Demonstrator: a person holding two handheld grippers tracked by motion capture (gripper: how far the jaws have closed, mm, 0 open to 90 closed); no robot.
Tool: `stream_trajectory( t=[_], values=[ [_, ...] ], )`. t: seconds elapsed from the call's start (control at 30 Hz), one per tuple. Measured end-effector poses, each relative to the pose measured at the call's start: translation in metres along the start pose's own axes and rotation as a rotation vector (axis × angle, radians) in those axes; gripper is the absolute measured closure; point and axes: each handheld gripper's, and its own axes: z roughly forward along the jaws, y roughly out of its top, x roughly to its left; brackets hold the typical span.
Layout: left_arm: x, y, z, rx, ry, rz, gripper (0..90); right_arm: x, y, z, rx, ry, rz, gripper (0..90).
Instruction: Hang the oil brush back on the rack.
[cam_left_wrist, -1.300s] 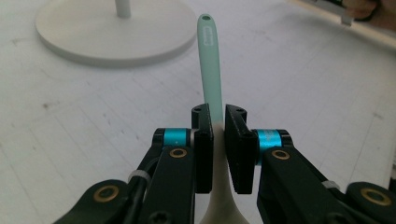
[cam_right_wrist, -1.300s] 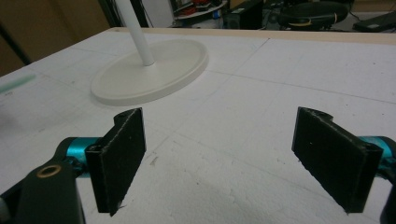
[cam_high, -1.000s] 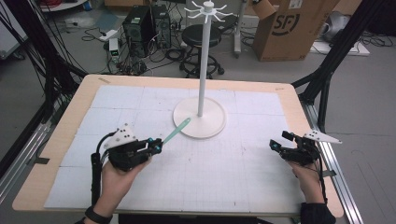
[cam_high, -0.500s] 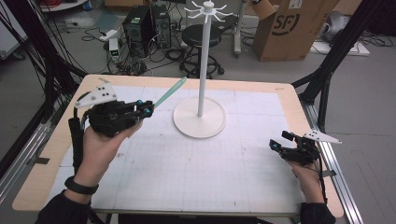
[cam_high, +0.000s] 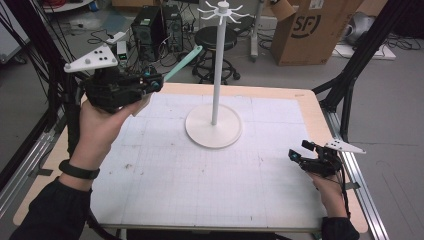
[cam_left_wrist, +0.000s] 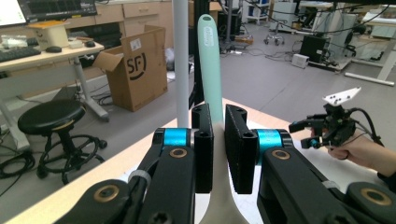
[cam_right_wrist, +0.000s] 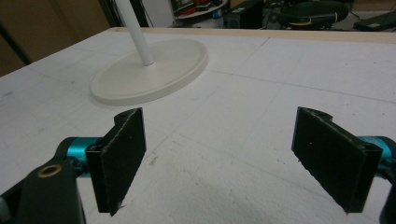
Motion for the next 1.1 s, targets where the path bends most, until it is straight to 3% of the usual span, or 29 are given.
stream_trajectory(
  t=[0.5,1.1],
  values=[
    [0.014,0.033,0.003,-0.039,-0.041,-0.007,82.2,0.0,0.0,0.0,0.002,0.001,0.001,17.0],
    [0.033,0.034,0.015,-0.046,-0.051,-0.042,82.1,-0.001,0.0,0.0,0.0,0.004,0.007,17.0]
  ],
)
